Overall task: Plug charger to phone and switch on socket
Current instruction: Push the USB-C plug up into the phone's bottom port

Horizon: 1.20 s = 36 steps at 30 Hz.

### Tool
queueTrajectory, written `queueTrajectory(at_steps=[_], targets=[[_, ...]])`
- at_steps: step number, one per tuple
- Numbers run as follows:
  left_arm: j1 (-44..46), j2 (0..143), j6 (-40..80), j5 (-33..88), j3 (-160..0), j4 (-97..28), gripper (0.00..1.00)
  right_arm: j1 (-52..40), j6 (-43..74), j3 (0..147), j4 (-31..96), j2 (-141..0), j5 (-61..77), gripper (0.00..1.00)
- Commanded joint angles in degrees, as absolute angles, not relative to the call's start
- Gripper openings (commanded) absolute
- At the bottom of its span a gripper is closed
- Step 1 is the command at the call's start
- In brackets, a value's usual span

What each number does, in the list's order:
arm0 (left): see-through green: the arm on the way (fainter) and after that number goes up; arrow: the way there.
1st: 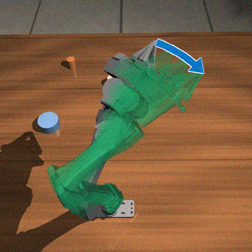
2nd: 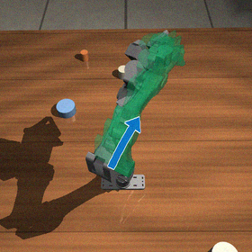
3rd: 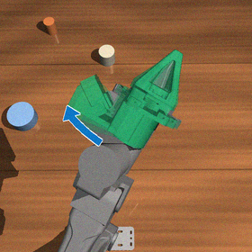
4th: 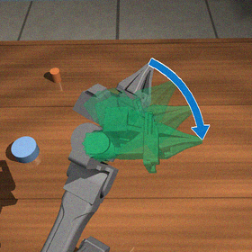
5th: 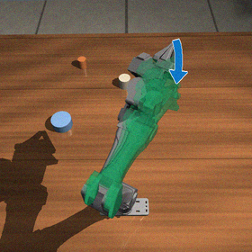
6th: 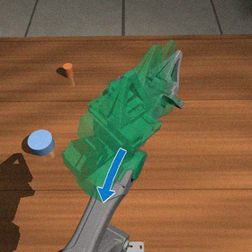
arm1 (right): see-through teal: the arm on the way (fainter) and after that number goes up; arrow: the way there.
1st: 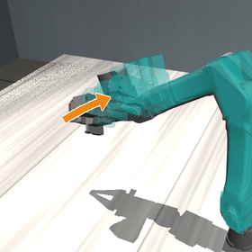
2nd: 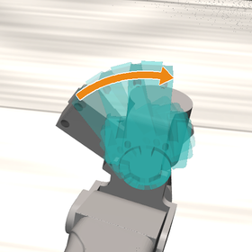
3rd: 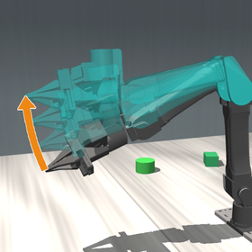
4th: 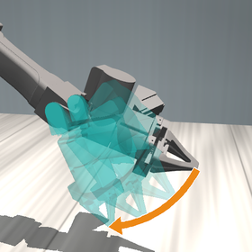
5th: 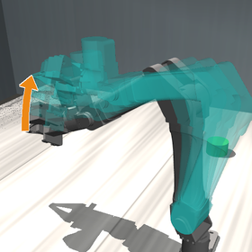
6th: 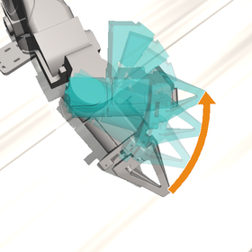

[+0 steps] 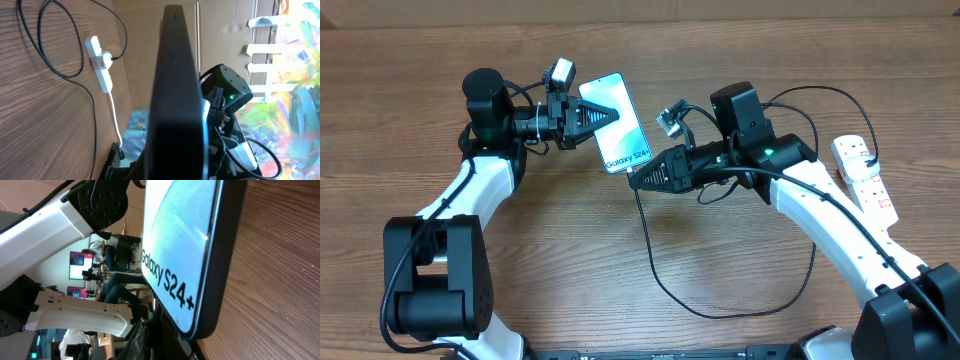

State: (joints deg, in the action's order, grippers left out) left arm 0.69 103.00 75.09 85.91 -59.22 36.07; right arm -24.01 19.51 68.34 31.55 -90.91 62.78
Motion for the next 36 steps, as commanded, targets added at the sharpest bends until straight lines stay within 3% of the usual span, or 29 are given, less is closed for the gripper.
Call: queueTrajectory(at_steps=[1,36], targets=[[1.04,103.07,75.83,87.11,-59.94,36.77,0.04,-23.88,19.75,68.20,31.44,-91.42,63.07,0.04],[0.62,103.07,76.71,90.00,-59.94,40.84,0.04,-23.73,19.75,68.20,30.46,-91.42,62.43,0.04]])
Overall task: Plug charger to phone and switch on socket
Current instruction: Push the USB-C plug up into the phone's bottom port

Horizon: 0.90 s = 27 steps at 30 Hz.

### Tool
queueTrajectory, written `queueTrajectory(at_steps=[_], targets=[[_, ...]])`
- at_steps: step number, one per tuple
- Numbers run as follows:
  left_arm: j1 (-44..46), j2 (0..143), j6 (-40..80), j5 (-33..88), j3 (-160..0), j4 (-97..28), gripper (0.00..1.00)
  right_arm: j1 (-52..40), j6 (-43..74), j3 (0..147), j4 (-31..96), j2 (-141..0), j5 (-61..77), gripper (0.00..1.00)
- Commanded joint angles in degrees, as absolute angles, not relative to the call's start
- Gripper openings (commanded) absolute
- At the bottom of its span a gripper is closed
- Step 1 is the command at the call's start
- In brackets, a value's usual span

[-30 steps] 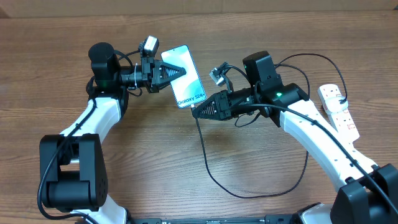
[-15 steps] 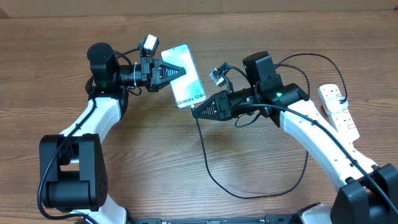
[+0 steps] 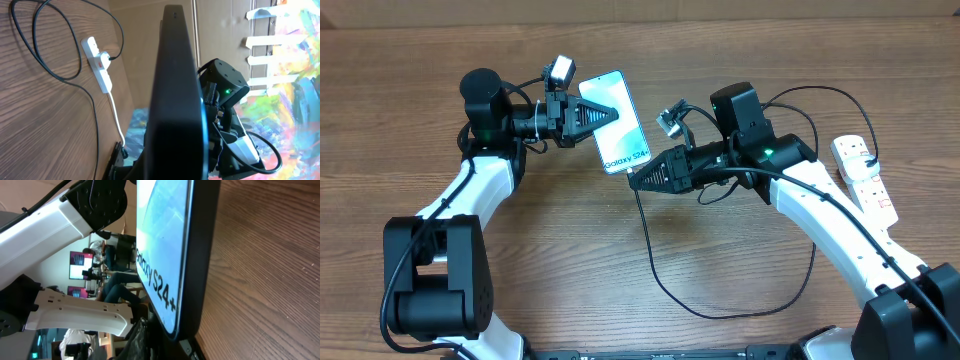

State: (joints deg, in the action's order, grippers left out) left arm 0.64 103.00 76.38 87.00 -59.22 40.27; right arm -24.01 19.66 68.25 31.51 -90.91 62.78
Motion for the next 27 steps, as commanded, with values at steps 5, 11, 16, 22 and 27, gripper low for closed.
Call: queueTrajectory(at_steps=[5,11,16,22,27], targets=[[0.62,103.07,76.69,90.11,-59.94,41.01,0.04,-22.59,19.77,68.20,30.28,-91.42,62.43,0.04],[0.62,103.07,76.69,90.06,-59.94,41.01,0.04,-21.65,19.99,68.20,30.26,-91.42,62.43,0.04],[0.62,103.07,76.71,89.76,-59.94,41.01,0.04,-21.67,19.99,68.20,30.20,-91.42,62.43,0.04],[0.95,103.07,76.73,89.58,-59.94,40.99,0.04,-21.67,20.12,68.20,28.49,-91.42,61.89,0.04],[1.76,103.07,76.69,89.56,-59.94,41.01,0.04,-22.35,21.50,68.20,25.02,-91.42,60.05,0.04]])
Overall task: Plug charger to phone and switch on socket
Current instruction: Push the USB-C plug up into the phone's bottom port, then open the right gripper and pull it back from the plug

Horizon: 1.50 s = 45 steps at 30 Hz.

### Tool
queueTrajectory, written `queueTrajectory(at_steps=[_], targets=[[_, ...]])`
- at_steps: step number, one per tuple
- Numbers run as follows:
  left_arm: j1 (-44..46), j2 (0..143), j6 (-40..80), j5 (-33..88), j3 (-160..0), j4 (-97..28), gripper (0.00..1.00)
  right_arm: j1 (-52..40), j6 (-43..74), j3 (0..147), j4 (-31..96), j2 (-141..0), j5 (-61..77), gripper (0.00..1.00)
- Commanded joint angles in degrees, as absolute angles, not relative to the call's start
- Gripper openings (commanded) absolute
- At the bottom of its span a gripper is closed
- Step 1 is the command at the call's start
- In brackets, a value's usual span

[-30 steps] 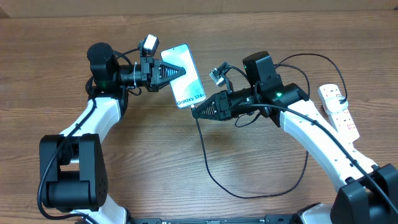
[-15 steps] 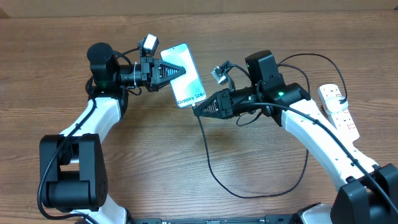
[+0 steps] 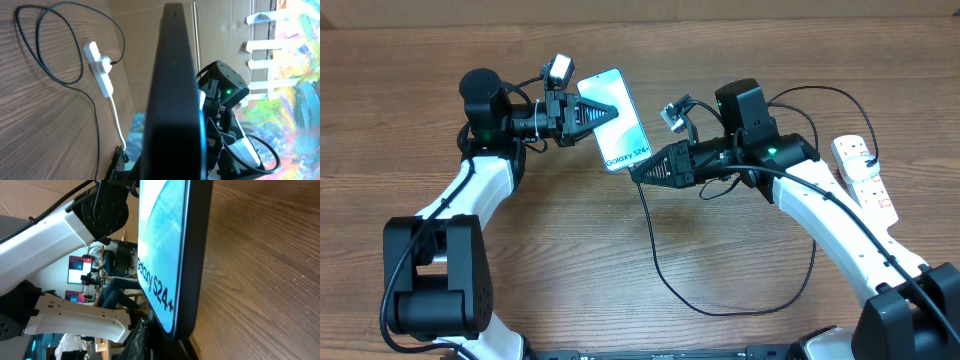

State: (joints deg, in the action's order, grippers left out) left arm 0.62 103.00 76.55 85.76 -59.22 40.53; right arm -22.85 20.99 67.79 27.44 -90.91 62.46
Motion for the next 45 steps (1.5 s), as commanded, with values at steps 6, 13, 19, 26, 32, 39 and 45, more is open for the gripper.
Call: queueTrajectory(at_steps=[6,13,19,26,32,39,45], targets=[[1.91,103.07,75.79,90.04,-59.94,40.99,0.04,-22.52,21.43,68.20,24.08,-91.42,59.57,0.11],[1.87,103.07,72.90,90.06,-59.94,40.99,0.04,-22.52,21.45,68.23,29.98,-91.42,59.61,0.35],[1.87,103.07,71.77,90.04,-59.94,40.95,0.04,-22.52,21.43,68.23,35.59,-91.39,59.88,0.46],[1.91,103.07,71.79,90.04,-59.94,40.93,0.04,-22.04,21.43,68.38,33.45,-91.29,66.19,0.77],[1.91,103.07,71.77,90.04,-59.94,40.95,0.04,-20.43,21.45,68.88,32.88,-90.87,67.40,0.91],[1.91,103.07,71.75,90.04,-59.94,40.95,0.04,-16.99,21.45,71.07,32.88,-89.43,69.76,1.00],[1.91,103.07,71.72,90.04,-59.94,40.95,0.04,-13.93,21.45,71.88,33.26,-85.23,67.92,1.00]])
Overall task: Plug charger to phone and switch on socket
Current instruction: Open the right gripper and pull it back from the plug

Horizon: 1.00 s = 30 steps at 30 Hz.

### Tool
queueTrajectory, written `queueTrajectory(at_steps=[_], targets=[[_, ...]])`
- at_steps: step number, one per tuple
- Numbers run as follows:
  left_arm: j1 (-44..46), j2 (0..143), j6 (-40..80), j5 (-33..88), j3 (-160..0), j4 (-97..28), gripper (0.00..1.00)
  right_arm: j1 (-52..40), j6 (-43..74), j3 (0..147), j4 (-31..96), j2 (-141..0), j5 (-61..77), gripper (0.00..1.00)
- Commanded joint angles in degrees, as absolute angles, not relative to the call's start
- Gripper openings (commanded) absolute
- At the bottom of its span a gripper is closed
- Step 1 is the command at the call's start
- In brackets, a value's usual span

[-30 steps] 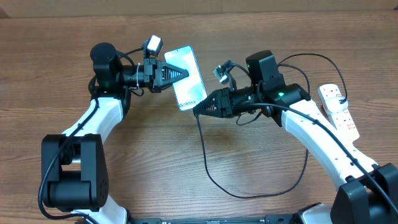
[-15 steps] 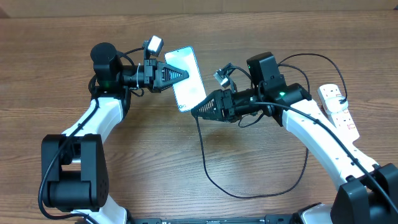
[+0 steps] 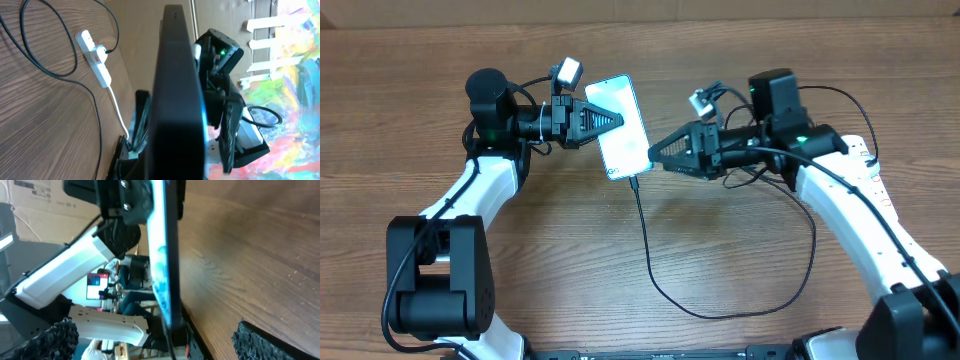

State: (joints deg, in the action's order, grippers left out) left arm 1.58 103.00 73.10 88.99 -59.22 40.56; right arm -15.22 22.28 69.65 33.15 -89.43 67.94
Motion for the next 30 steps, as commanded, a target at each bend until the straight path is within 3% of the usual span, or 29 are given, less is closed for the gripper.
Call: queueTrajectory(at_steps=[1,8,13,18,30], targets=[[1.91,103.07,71.72,90.04,-59.94,40.95,0.04,-13.65,21.45,71.88,33.82,-84.16,66.32,1.00],[1.91,103.07,71.75,90.04,-59.94,40.95,0.04,-14.39,21.54,71.88,42.41,-74.91,46.48,1.00],[1.91,103.07,71.75,89.86,-59.94,40.95,0.04,-19.75,26.79,71.85,48.84,-69.87,26.72,1.00],[1.91,103.07,71.75,89.86,-59.94,40.95,0.04,-24.51,31.86,71.85,47.42,-70.30,27.75,1.00],[1.91,103.07,71.75,89.89,-59.94,40.93,0.04,-31.55,31.92,71.85,43.11,-73.58,28.53,1.00]])
